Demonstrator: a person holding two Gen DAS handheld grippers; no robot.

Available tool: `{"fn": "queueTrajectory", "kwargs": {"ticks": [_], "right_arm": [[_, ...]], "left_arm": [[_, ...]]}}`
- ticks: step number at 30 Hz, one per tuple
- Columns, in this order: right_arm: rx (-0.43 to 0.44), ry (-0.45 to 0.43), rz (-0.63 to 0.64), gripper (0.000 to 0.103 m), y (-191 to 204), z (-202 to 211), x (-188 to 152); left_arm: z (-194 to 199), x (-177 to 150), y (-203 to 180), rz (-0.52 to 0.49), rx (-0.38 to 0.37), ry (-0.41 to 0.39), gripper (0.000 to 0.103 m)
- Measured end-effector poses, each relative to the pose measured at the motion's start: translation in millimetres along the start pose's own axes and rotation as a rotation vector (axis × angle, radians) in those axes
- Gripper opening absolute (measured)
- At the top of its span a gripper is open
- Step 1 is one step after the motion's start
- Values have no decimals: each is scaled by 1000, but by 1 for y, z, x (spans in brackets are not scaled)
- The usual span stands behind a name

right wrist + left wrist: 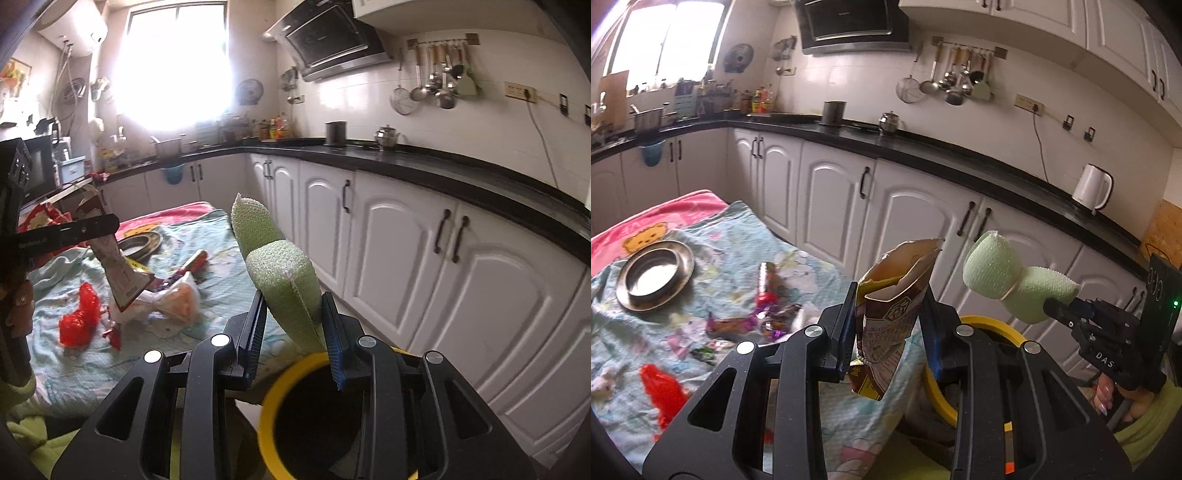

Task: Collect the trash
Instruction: 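Carry the paper bag and green sponge with both tools over the yellow bin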

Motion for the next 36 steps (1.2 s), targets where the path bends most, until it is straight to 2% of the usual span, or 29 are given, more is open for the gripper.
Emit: {"fn": "queueTrajectory", "kwargs": {"ticks": [8,19,36], "right_arm": [[-70,-8,-36,29,-40,14,-10],[-123,-1,-103,29,-81,23,-24],[-154,46,-170,29,-121,22,-53]], "left_arm": [[-17,0,-44,-44,-60,7,24],[-44,-10,-101,-112,-133,49,24],[-75,-37,-152,-173,-225,107,24]]}}
Point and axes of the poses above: each gripper's, at about its wrist camera, not at the fingertips, and z roughly against the way its jaws point, y to its left, x to its top, the point moved 9 cm from there along -z, roughly the way its jaws point, and after that the axes turned 14 degrees about -z, right-handed, at the moved point
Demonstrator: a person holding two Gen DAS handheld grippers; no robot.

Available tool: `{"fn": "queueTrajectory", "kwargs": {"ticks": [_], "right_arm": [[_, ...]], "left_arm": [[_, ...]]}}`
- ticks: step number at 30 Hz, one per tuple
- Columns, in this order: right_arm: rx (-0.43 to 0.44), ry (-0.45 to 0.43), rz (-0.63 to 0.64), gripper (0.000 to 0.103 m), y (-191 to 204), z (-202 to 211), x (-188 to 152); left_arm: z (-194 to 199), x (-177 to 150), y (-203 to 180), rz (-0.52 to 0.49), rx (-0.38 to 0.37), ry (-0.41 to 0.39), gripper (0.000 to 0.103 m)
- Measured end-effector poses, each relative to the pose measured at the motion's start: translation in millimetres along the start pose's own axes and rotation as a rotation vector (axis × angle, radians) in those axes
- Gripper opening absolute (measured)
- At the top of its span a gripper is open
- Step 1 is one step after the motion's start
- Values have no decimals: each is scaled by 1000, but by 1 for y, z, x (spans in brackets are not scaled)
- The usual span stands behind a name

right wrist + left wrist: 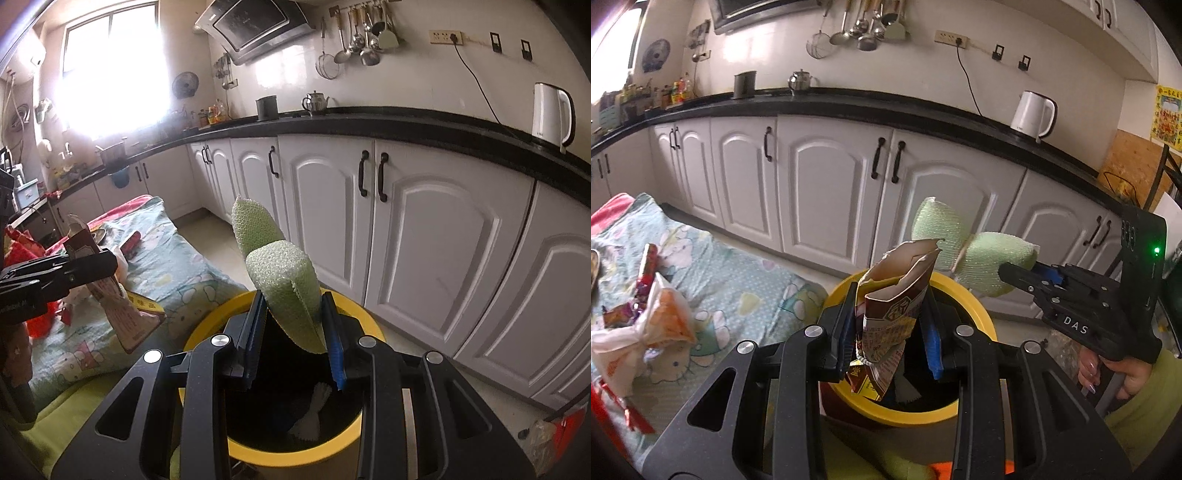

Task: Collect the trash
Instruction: 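Carry the paper bag and green sponge with both tools over the yellow bin, then open both tools to drop the paper bag and sponge into the bin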

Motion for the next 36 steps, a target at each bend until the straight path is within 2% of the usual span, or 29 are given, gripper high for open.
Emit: {"fn": "queueTrajectory", "kwargs": {"ticks": [19,36], "right_arm": [[-15,95,-44,29,-18,-22,-32],[-11,157,-73,30,-25,-42,-47]], "left_arm": [[-44,-23,-22,-12,-78,77,24],[-72,-37,-27,-24,-89,135,25]]}}
Point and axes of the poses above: each gripper's, at about its wrist camera, not at the fingertips, and z roughly against the way its jaws point, y to its left, x to its top, the point moved 9 cm from there along -z, roughly the way its jaws point, and after that the axes turned 14 degrees about -z, right-handed, at the moved point
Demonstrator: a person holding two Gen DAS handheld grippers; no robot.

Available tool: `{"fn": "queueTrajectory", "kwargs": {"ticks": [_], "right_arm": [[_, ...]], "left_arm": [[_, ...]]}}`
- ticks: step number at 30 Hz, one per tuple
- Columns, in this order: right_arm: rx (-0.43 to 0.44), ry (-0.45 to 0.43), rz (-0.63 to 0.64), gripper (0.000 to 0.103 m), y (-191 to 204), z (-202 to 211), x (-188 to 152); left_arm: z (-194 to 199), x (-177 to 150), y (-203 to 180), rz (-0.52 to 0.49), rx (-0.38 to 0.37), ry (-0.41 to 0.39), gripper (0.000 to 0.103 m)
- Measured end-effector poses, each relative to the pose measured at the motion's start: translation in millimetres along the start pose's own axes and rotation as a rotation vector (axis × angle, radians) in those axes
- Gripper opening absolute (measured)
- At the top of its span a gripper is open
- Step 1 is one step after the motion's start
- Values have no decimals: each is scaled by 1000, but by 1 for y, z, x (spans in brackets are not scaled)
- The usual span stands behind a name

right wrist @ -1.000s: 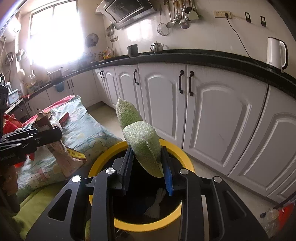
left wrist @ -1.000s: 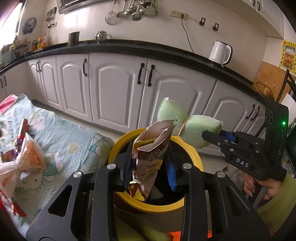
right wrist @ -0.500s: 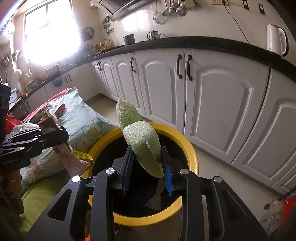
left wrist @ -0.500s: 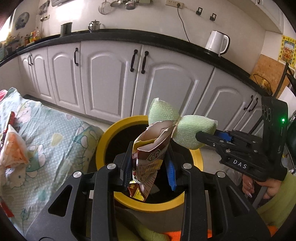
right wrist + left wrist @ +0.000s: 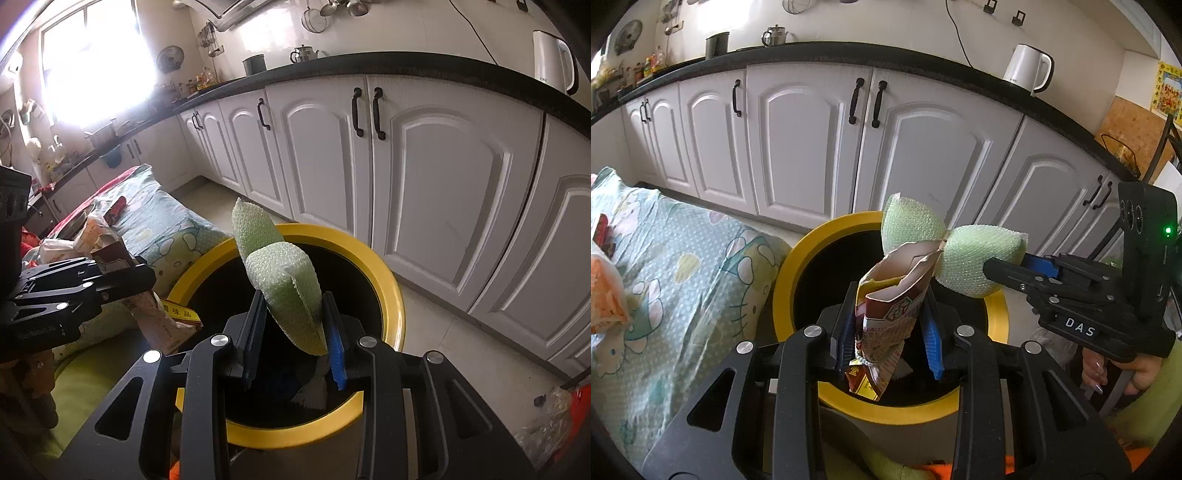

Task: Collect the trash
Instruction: 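Open both tools to drop the paper bag and sponge into the bin, then move both open tools back over the remaining wrappers on the blanket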

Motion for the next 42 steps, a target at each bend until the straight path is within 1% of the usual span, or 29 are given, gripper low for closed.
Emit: {"fn": "queueTrajectory", "kwargs": {"ticks": [1,3,4,5,6,8,9,10,11,12,14,16,18,22,24,29,34,42], "right_arm": [[1,1,-1,32,0,-1,0],[-3,-1,-6,34,-2,-1,0],[-5,-1,-9,34,-3,-2,1],[-8,0,-12,35,-4,-2,1],[-14,-3,-18,40,-6,-2,1],[-23,-13,-27,42,-9,-1,4],[-24,-15,-30,42,-9,-1,4],[-26,-17,-30,43,-9,0,5],[-27,-19,-29,45,-9,0,5],[-28,-23,-29,49,-9,1,6],[-28,-31,-30,49,-8,2,6],[-25,-35,-23,51,-5,4,8],[-20,-41,-14,57,0,6,9],[-8,-61,12,63,14,13,11],[-1,-73,23,71,21,16,14],[17,-94,50,78,40,22,18],[44,-96,92,79,64,23,18],[97,-103,158,82,110,29,17]], "left_arm": [[0,0,2,4,7,1,26],[-1,-1,6,21,13,6,36],[-1,-2,8,30,17,6,45],[0,-3,11,41,24,4,52],[2,-4,15,55,29,1,55],[6,-5,20,76,42,-7,66],[9,-5,23,84,49,-11,73],[11,-6,25,91,55,-16,78],[15,-6,28,102,61,-24,84],[19,-6,32,115,67,-32,86],[26,-6,37,123,87,-43,91],[34,-7,42,129,114,-53,92],[43,-7,48,148,131,-70,92],[62,-7,59,166,175,-101,92],[71,-6,66,170,202,-112,92],[94,-11,82,199,255,-138,92],[112,-16,97,230,297,-163,92],[150,-23,121,252,389,-207,92]]}}
Point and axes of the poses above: each gripper's, at about its wrist camera, not at the fingertips, and z roughly against the way its jaws point, y to its left, x to its top, the point moved 9 cm from there along -z, roughly the way its jaws point, and after that the axes turned 14 degrees about -z, right-handed, at the moved point
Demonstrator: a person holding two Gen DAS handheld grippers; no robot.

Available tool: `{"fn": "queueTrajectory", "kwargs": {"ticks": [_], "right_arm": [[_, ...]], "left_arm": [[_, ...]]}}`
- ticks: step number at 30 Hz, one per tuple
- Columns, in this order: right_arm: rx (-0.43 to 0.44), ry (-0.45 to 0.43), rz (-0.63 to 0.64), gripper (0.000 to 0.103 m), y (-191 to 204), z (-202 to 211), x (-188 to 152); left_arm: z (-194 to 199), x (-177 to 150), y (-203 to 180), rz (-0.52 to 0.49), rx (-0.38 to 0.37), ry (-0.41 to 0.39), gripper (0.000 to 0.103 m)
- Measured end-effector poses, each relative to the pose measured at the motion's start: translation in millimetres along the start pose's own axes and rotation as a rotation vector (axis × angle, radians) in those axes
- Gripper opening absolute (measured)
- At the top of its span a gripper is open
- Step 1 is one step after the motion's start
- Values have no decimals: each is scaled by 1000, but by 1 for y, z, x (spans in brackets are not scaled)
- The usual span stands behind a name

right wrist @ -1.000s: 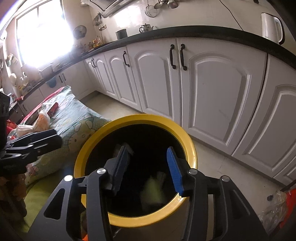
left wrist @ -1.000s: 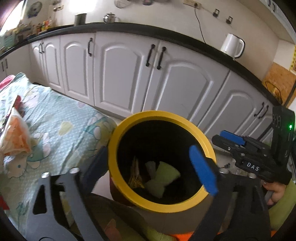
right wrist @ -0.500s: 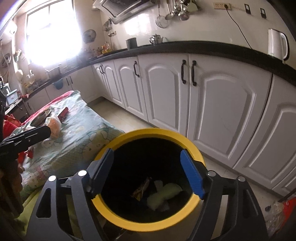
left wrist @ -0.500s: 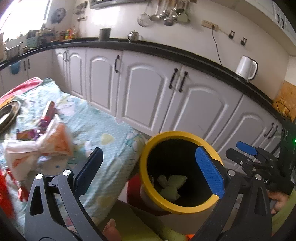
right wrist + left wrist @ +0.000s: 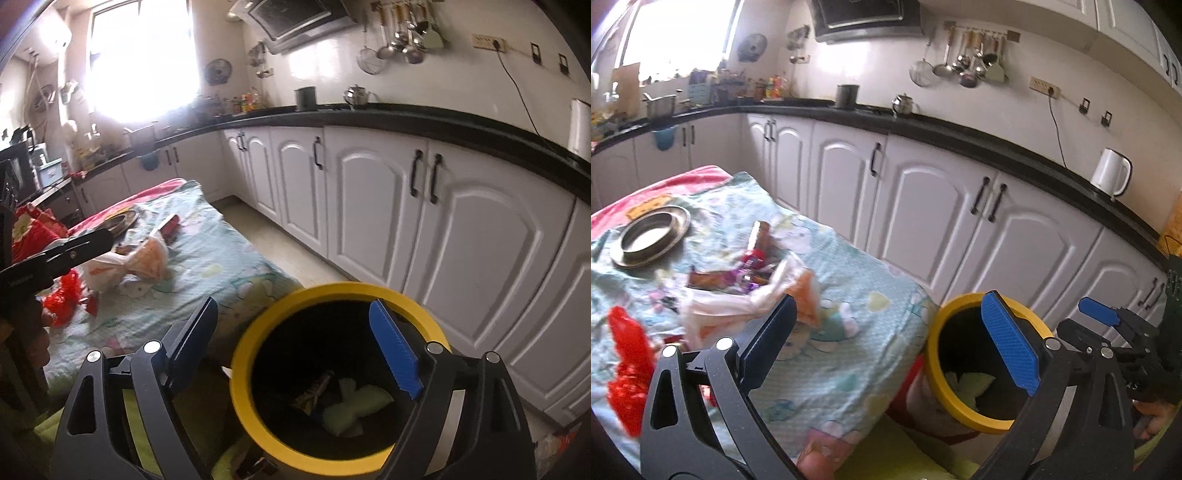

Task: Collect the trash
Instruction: 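Move both open tools back over the remaining wrappers on the blanket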

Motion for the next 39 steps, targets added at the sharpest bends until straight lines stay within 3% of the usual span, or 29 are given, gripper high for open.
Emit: {"fn": "queueTrajectory", "kwargs": {"ticks": [21,39], "right_arm": [[140,16,115,83,102,-12,11],[222,38,208,83,175,-60,21]], "left_arm": [[39,-5,88,115,153,-54,92],[51,-36,181,264,260,-6,92]]}}
Point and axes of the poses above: each gripper's, at about its wrist camera, not at the fingertips, and z roughly against the way its jaws point, y to its left, x to its top, the point moved 9 cm from there along -z, roughly the way its jaws point, and after that the axes turned 14 degrees about -z, right-handed, at the moved point
